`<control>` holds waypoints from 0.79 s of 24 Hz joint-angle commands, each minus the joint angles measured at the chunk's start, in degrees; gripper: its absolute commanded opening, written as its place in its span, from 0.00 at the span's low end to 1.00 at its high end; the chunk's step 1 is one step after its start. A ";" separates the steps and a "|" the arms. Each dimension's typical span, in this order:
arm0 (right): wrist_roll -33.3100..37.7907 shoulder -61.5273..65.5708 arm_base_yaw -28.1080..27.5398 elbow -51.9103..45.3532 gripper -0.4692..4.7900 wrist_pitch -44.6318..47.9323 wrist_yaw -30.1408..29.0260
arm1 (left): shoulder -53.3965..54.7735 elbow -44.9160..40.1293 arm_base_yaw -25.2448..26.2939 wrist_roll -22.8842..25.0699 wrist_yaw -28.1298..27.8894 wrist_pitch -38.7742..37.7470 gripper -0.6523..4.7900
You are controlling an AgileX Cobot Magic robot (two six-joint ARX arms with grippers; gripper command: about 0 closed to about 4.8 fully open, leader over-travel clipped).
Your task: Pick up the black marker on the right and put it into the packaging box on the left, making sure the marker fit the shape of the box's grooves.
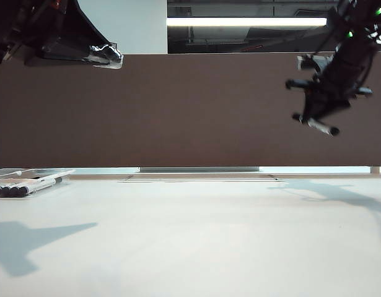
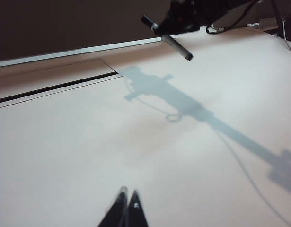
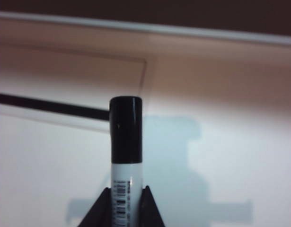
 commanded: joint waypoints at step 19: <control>12.20 -15.74 8.87 -30.73 0.08 30.69 -7.26 | 13.33 -0.87 -0.02 -0.35 0.17 10.95 0.11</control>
